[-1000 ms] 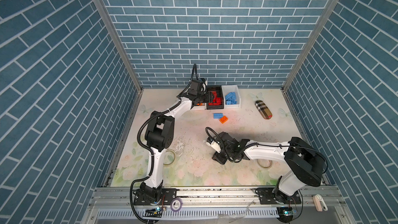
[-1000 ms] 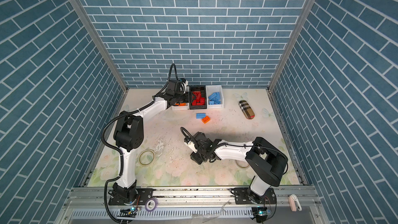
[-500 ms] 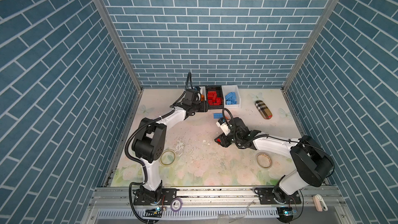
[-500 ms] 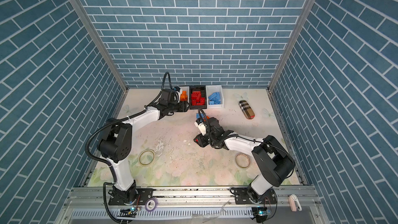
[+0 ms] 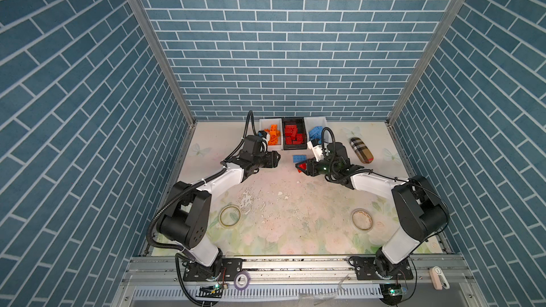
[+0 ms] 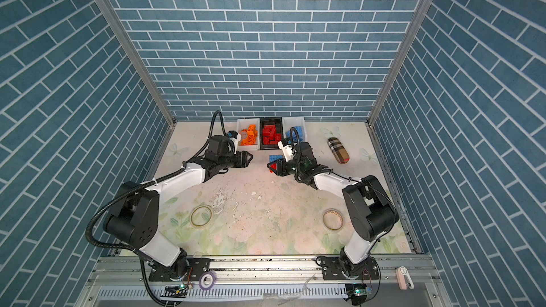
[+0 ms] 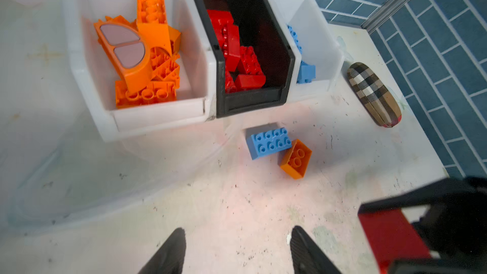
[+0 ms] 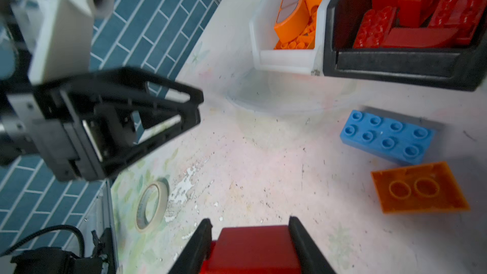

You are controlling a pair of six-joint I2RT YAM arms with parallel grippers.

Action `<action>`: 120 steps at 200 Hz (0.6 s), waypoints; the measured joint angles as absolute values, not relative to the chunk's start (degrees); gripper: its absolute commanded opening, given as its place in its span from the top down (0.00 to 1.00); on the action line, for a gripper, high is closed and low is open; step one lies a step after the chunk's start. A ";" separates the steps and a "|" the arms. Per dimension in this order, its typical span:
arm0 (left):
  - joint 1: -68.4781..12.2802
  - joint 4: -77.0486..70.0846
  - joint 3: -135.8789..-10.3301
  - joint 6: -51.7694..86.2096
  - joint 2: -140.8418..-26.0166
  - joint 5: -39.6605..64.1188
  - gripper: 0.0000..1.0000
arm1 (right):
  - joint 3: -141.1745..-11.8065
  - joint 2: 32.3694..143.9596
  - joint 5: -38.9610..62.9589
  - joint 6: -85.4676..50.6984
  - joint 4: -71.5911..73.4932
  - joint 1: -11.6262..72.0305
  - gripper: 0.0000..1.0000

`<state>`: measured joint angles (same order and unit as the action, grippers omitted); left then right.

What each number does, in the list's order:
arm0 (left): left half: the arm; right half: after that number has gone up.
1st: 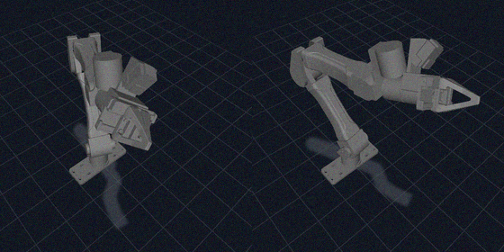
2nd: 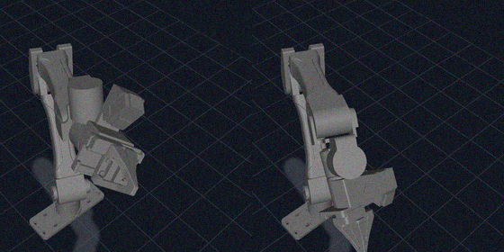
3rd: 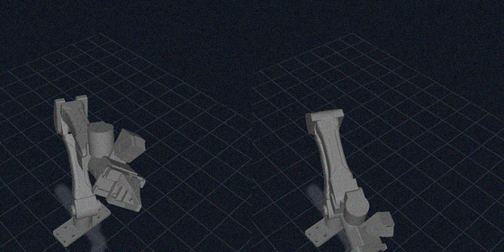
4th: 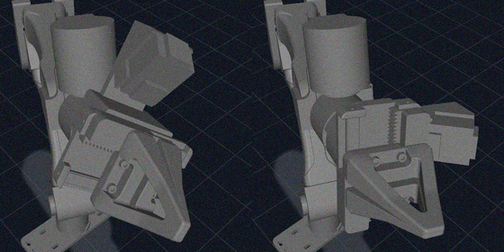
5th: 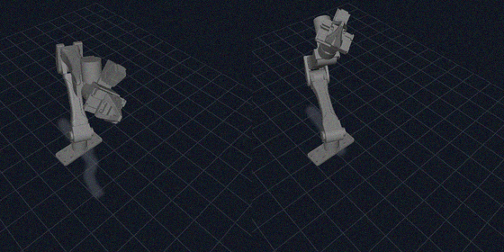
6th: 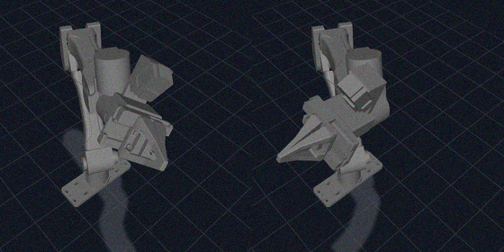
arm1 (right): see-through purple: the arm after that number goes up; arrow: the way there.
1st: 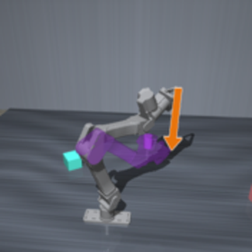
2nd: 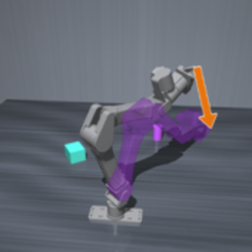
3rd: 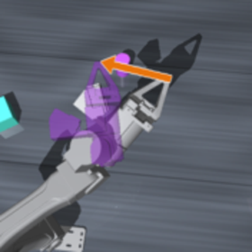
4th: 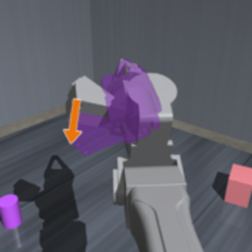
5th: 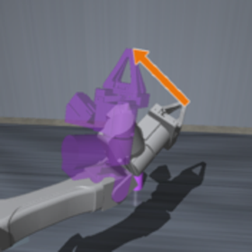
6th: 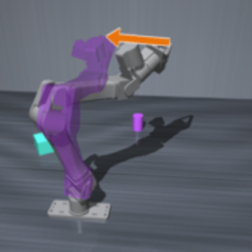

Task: Sort the legos into containers by color
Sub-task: Place the lego in the container.

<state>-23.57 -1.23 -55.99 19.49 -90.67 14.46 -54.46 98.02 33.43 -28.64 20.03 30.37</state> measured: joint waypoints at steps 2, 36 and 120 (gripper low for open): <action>-23.57 -1.39 -55.42 19.51 -90.30 14.37 0.35 | -54.70 98.30 33.69 -28.95 20.40 30.22 0.59; -24.64 -2.63 -48.80 19.49 -85.14 13.08 0.35 | -59.70 103.35 36.80 -36.38 27.27 27.75 0.58; -30.15 -3.81 -41.58 19.57 -78.65 9.41 0.35 | -75.99 120.29 40.01 -49.28 41.41 22.39 0.55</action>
